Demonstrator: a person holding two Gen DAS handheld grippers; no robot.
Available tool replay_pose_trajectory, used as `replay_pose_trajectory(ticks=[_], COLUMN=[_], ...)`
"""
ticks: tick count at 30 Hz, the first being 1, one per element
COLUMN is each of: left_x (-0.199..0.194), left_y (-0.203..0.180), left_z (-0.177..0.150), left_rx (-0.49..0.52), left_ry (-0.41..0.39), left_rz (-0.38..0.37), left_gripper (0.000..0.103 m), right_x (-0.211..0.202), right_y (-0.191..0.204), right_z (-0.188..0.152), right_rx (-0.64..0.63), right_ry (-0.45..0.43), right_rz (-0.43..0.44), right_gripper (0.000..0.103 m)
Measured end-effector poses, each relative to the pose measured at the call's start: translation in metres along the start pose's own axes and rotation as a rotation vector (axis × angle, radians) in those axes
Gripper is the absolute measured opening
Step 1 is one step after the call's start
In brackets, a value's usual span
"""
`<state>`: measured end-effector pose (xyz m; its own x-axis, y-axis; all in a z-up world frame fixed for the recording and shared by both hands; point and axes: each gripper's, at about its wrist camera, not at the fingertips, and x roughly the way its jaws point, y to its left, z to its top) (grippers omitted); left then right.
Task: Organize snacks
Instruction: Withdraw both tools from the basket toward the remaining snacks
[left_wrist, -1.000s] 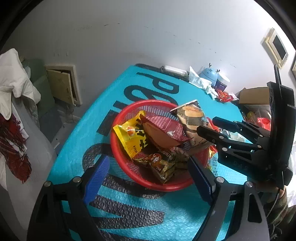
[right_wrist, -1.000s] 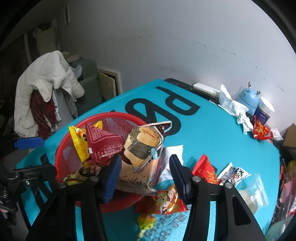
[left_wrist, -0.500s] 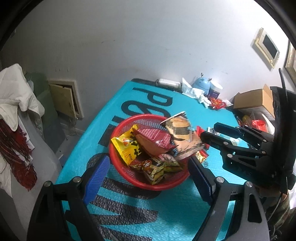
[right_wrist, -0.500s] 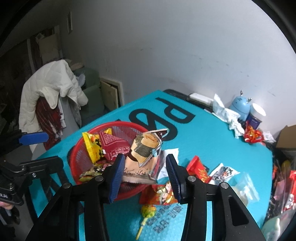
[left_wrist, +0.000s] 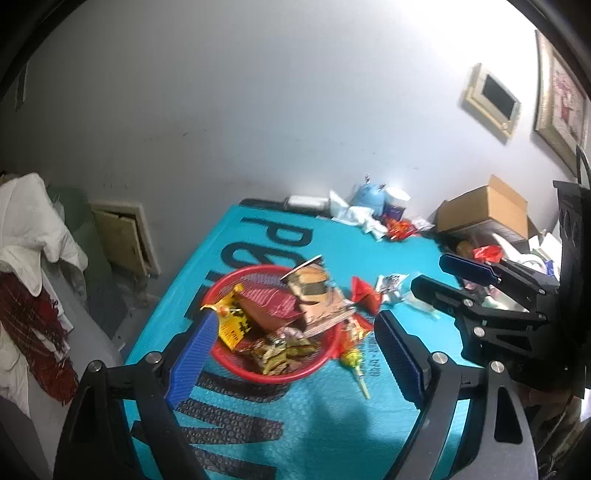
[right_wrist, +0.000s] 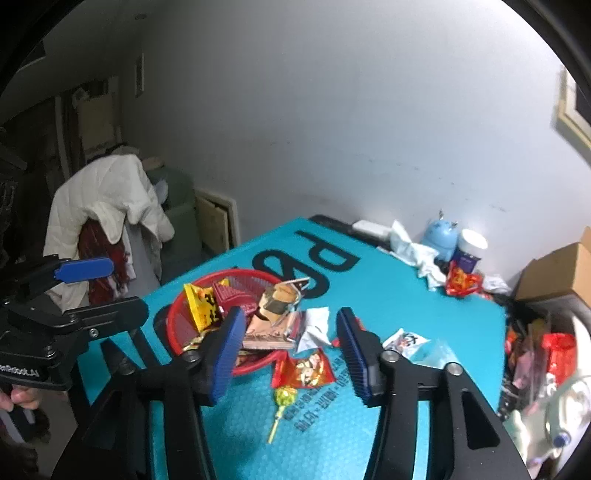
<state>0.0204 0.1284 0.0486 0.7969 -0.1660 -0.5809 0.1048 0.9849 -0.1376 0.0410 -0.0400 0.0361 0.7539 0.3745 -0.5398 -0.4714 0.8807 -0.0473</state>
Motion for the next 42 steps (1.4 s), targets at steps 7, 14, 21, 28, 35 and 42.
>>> replay_pose_trajectory(ticks=[7, 14, 21, 28, 35, 42], left_x=[-0.016, -0.017, -0.01, 0.005, 0.025, 0.049], left_y=[-0.025, -0.051, -0.073, -0.093, -0.102, -0.103], left_z=[-0.002, -0.01, -0.019, -0.027, -0.037, -0.046], left_rx=[0.032, 0.066, 0.088, 0.107, 0.111, 0.106], left_ry=[-0.042, -0.032, -0.014, 0.024, 0.069, 0.109], left_rz=[-0.053, -0.114, -0.163, -0.185, -0.185, -0.166], left_gripper=[0.086, 0.086, 0.086, 0.086, 0.086, 0.086], right_x=[-0.04, -0.067, -0.08, -0.083, -0.077, -0.058], right_y=[-0.004, -0.014, -0.027, -0.043, -0.058, -0.071], right_z=[-0.011, -0.028, -0.046, -0.066, -0.082, -0.096], right_rx=[0.009, 0.041, 0.086, 0.136, 0.183, 0.227], right_ry=[-0.046, -0.06, -0.051, -0.024, 0.006, 0.048], right_rz=[-0.047, -0.1, -0.136, -0.156, -0.152, -0.128], right_gripper=[0.062, 0.062, 0.062, 0.062, 0.062, 0.062])
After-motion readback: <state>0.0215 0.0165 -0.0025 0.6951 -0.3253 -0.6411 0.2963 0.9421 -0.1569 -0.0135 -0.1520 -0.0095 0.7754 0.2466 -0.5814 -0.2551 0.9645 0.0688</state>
